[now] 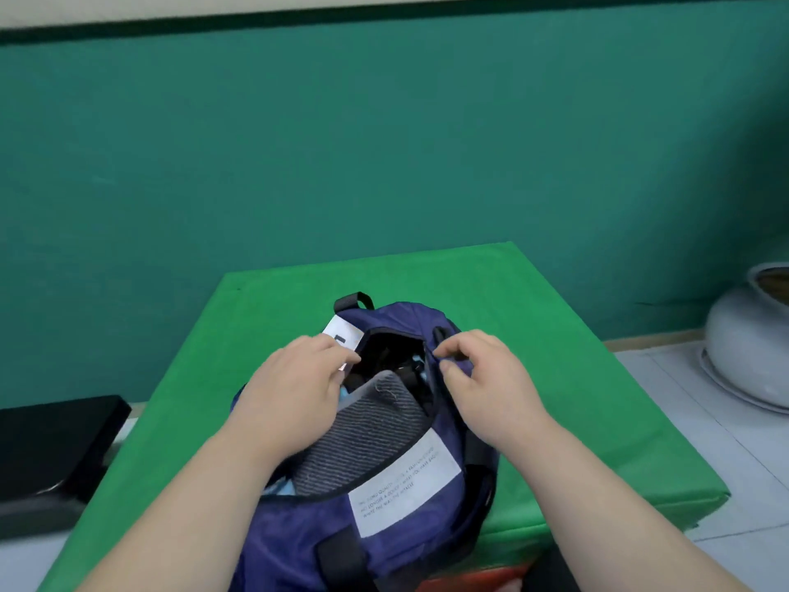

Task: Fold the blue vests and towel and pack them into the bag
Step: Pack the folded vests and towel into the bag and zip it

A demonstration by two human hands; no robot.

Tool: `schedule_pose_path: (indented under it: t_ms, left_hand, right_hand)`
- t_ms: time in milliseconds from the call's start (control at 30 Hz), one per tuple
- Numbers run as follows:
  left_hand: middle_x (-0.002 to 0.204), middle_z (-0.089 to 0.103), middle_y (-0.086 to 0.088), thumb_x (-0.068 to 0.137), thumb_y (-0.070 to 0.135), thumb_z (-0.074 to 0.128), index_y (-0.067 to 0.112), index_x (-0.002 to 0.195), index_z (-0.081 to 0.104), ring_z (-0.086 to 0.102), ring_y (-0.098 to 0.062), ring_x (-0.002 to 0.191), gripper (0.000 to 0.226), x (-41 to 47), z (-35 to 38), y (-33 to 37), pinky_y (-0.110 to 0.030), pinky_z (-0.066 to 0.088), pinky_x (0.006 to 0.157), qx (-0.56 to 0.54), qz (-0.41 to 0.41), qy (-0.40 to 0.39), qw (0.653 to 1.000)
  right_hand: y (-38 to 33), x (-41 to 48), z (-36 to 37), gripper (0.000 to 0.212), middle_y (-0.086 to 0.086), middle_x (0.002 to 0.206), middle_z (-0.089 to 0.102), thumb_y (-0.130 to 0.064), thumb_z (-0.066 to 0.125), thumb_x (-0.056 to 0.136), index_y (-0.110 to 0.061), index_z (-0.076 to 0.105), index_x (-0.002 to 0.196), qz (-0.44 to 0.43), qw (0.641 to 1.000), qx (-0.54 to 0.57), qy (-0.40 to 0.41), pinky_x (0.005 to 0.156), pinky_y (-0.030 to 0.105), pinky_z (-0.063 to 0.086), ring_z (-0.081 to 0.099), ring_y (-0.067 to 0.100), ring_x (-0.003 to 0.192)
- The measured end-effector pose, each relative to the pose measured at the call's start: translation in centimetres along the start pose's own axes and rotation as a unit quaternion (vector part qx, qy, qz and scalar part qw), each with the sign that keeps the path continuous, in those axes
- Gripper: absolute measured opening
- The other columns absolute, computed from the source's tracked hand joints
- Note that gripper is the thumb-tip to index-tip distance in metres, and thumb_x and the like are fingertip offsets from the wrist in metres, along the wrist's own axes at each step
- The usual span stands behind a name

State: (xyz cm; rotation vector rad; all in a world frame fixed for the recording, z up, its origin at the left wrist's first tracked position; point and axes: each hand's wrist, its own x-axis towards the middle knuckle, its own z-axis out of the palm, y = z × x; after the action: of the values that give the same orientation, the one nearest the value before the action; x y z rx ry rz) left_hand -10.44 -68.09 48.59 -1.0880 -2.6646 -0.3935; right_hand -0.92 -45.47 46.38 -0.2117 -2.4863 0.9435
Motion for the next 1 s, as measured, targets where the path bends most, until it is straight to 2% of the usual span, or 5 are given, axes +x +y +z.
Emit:
schedule_pose_path:
  t_ms: [233, 467, 633, 833, 1000]
  left_hand:
    - [0.109, 0.058, 0.015, 0.096, 0.014, 0.053, 0.029, 0.115, 0.068, 0.053, -0.013, 0.106, 0.028, -5.8, -1.3, -4.9, -0.035, 0.047, 0.092, -0.037, -0.084, 0.005, 0.996]
    - [0.104, 0.054, 0.017, 0.092, 0.021, 0.060, 0.032, 0.110, 0.063, 0.056, -0.008, 0.101, 0.022, -12.8, -1.6, -8.0, -0.034, 0.049, 0.089, -0.093, -0.148, -0.010, 0.984]
    - [0.109, 0.047, 0.020, 0.087, 0.039, 0.058, 0.044, 0.133, 0.046, 0.049, -0.001, 0.105, 0.047, -15.7, -0.8, -8.4, -0.029, 0.046, 0.089, -0.119, -0.138, -0.056, 0.982]
    - [0.115, 0.050, 0.020, 0.085, 0.044, 0.063, 0.042, 0.136, 0.049, 0.048, -0.004, 0.116, 0.053, -15.7, 0.4, -8.6, -0.022, 0.040, 0.097, -0.109, -0.120, -0.072, 0.984]
    - [0.114, 0.052, 0.018, 0.079, 0.058, 0.069, 0.041, 0.128, 0.054, 0.047, -0.005, 0.115, 0.054, -14.8, 0.5, -8.2, -0.024, 0.041, 0.093, -0.075, -0.145, -0.065, 0.984]
  right_hand:
    - [-7.0, 0.3, 3.3, 0.014, -0.023, 0.093, 0.057, -0.019, 0.059, 0.093, -0.030, 0.066, 0.096, -0.070, 0.996, -0.013, -0.057, 0.080, 0.012, 0.038, 0.048, 0.000, 0.096]
    - [-11.7, -3.5, 11.0, 0.006, -0.013, 0.088, 0.058, -0.032, 0.059, 0.091, -0.029, 0.063, 0.090, -0.109, 0.962, -0.065, -0.241, 0.083, 0.031, 0.047, 0.053, 0.008, 0.090]
    - [-12.5, -6.0, 14.5, 0.038, -0.011, 0.079, 0.058, -0.065, 0.065, 0.075, -0.029, 0.053, 0.083, -0.100, 0.955, -0.094, -0.264, 0.070, 0.029, 0.045, 0.053, 0.007, 0.079]
    - [-13.0, -5.8, 15.2, 0.018, -0.011, 0.077, 0.058, -0.038, 0.060, 0.084, -0.026, 0.065, 0.096, -0.127, 0.937, -0.120, -0.303, 0.072, 0.026, 0.044, 0.060, 0.012, 0.087]
    - [-12.9, -4.5, 14.7, 0.008, -0.012, 0.075, 0.058, -0.024, 0.061, 0.088, -0.028, 0.066, 0.092, -0.086, 0.940, -0.070, -0.321, 0.073, 0.023, 0.045, 0.057, 0.008, 0.079]
